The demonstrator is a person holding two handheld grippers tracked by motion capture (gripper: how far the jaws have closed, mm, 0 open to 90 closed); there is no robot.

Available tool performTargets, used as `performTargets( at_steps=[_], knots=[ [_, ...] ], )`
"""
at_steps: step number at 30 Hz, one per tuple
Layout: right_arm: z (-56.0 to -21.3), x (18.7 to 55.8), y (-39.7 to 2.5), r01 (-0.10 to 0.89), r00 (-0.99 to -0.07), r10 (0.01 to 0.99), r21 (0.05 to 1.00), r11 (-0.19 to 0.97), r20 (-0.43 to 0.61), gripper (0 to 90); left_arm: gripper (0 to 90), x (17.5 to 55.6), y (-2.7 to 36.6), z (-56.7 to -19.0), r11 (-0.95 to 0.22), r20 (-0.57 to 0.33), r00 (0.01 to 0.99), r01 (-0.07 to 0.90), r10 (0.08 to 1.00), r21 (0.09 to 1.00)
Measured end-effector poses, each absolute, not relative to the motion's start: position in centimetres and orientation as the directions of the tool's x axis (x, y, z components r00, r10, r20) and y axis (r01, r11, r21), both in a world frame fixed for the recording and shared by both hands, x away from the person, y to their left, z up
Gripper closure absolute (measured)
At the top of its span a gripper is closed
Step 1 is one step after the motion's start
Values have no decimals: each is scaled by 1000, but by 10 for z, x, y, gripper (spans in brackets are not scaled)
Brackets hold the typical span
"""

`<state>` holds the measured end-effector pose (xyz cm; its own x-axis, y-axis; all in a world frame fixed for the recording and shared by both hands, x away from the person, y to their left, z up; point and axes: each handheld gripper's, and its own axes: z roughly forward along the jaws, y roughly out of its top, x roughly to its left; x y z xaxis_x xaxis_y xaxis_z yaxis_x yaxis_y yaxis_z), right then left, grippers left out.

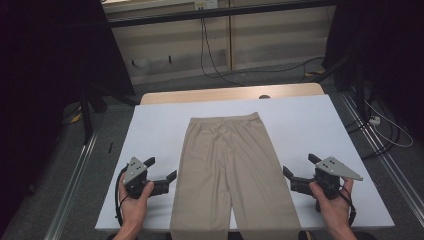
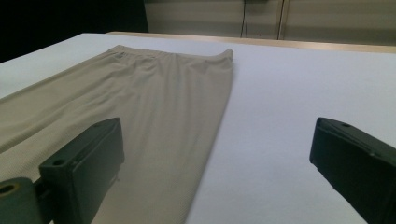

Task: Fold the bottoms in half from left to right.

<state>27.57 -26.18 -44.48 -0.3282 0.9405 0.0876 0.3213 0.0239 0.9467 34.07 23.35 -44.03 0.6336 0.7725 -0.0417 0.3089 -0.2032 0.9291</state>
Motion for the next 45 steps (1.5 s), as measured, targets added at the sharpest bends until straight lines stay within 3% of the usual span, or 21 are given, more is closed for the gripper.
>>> performTargets(
  at_steps=[15, 22, 25, 33, 43, 45],
  knots=[
    [-446, 276, -249, 334, -371, 925, 941, 52, 81, 28, 57, 340, 236, -439, -187, -85, 645, 342, 759, 921],
    [-445, 274, -223, 316, -405, 914, 934, 164, -24, 28, 77, 342, 239, -438, -198, -86, 657, 345, 749, 918],
    [-444, 274, -211, 326, -444, 896, 929, 173, -12, 36, 77, 345, 236, -440, -222, -68, 649, 354, 758, 908],
    [-444, 274, -179, 364, -532, 847, 906, 217, 11, 20, 64, 351, 228, -442, -245, -133, 693, 419, 709, 874],
    [-438, 278, -146, 412, -593, 801, 885, 217, 80, 68, 50, 363, 218, -428, -266, -91, 729, 358, 678, 895],
    [-435, 281, -139, 431, -611, 784, 876, 215, 108, 92, 48, 368, 215, -428, -251, -115, 733, 370, 670, 895]
  ],
)
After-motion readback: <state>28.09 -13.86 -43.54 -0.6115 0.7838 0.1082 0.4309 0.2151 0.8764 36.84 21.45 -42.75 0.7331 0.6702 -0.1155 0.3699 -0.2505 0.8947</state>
